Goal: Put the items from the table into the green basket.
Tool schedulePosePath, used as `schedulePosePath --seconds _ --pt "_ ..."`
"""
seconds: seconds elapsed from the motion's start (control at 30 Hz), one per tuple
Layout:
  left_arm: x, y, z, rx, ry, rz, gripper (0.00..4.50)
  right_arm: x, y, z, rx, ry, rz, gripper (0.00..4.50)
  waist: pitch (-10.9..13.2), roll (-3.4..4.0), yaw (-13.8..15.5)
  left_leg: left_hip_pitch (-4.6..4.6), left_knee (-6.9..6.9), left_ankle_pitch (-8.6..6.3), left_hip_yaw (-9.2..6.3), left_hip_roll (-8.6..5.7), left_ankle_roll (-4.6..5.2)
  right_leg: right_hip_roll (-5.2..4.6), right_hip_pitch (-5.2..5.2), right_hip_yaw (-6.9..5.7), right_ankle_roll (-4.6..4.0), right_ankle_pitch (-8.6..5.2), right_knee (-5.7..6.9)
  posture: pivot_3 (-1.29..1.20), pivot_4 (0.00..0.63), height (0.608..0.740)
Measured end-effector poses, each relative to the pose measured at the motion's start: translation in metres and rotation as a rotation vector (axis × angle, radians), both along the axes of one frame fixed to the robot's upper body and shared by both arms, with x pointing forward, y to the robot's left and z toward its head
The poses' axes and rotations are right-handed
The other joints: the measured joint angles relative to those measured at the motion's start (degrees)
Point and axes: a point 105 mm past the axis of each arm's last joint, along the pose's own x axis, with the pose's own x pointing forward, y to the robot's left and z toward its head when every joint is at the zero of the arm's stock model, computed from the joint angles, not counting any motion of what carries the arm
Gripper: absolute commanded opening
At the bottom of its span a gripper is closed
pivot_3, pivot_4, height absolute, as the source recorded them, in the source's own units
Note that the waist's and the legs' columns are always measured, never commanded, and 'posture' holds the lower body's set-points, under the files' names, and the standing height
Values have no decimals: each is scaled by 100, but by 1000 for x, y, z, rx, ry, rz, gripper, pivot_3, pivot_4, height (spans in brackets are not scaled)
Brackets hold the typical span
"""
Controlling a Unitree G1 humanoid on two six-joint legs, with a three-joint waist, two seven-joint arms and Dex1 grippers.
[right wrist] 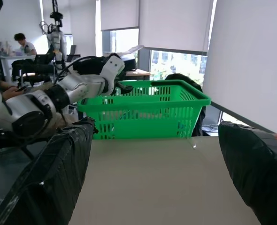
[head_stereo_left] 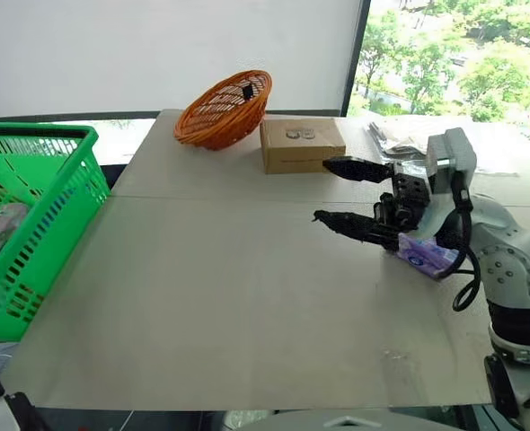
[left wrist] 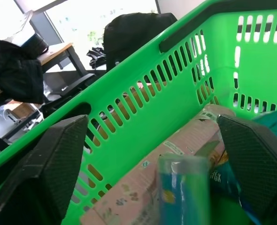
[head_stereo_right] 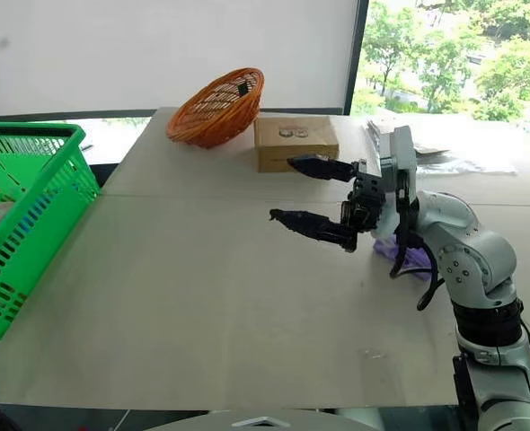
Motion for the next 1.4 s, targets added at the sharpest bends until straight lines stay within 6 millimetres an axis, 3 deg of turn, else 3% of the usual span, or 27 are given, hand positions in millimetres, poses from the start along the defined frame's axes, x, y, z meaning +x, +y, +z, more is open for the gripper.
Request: schedulePosePath --seconds 0.1,0.17,0.23,0.3,0.43,0.6,0.73,0.83,0.97,1.07,1.17,1.3,1.4 --pt "9 -5 4 -17 -39 -33 4467 -2 -3 -6 -25 15 8 4500 -10 -9 4 0 1 0 -2 0 0 -1 0 -7 -1 0 2 183 0 740" --pt "26 -19 11 -11 -70 -124 4467 0 -7 -11 -43 30 -7 4500 -19 -13 26 -1 3 1 -5 -3 0 -6 3 -13 -1 0 2 183 0 740" --pt "54 -52 20 14 -90 -299 4467 4 -12 -16 -57 34 -42 4500 -29 -16 38 -2 5 2 -6 -9 -2 -13 6 -16 -1 1 3 180 0 740" --pt "82 -96 25 31 -83 -509 4467 14 -20 -27 -81 54 -118 4500 -56 -12 33 -1 7 2 -2 -15 -1 -21 8 -16 0 1 3 167 0 740" --pt "114 -192 11 -24 -13 -920 4467 38 -51 -66 -204 76 -364 4500 -75 4 -3 -2 9 17 7 -20 27 -23 5 -14 0 1 4 127 0 740" --pt "109 -322 -24 -88 145 -1479 4467 39 -71 -88 -233 113 -491 4500 -69 60 -129 6 13 19 17 -20 32 -8 4 -3 -1 0 24 65 7 740" --pt "106 -359 -43 -121 219 -1626 4467 35 -78 -89 -233 105 -548 4500 -50 88 -303 35 30 21 29 -22 35 39 23 15 -3 -3 54 -1 17 740" --pt "105 -373 -40 -114 229 -1705 4467 33 -87 -93 -260 98 -630 4500 -38 107 -462 53 50 22 29 -17 37 94 46 28 -2 -6 60 -37 26 740" --pt "98 -371 -37 -140 252 -1775 4467 33 -107 -108 -364 72 -794 4500 3 136 -679 134 51 21 56 -12 38 102 111 33 7 -35 59 -44 31 740" --pt "87 -353 -34 -153 311 -1798 4467 30 -116 -127 -479 57 -844 4500 27 151 -885 155 50 21 86 -3 38 110 114 63 10 -38 65 -26 39 740" --pt "68 -334 -36 -169 409 -1825 4467 39 -122 -144 -589 11 -894 4500 69 153 -1000 173 48 20 120 14 38 122 113 93 10 -38 72 -2 36 740" --pt "44 -321 -37 -216 470 -1860 4467 58 -122 -146 -617 -23 -895 4500 109 137 -990 183 46 20 133 31 38 131 112 106 10 -38 74 34 31 740" --pt "37 -309 -36 -209 468 -1831 4467 72 -121 -148 -648 -39 -897 4500 112 131 -902 184 40 20 134 41 38 133 111 105 10 -38 72 76 23 740"
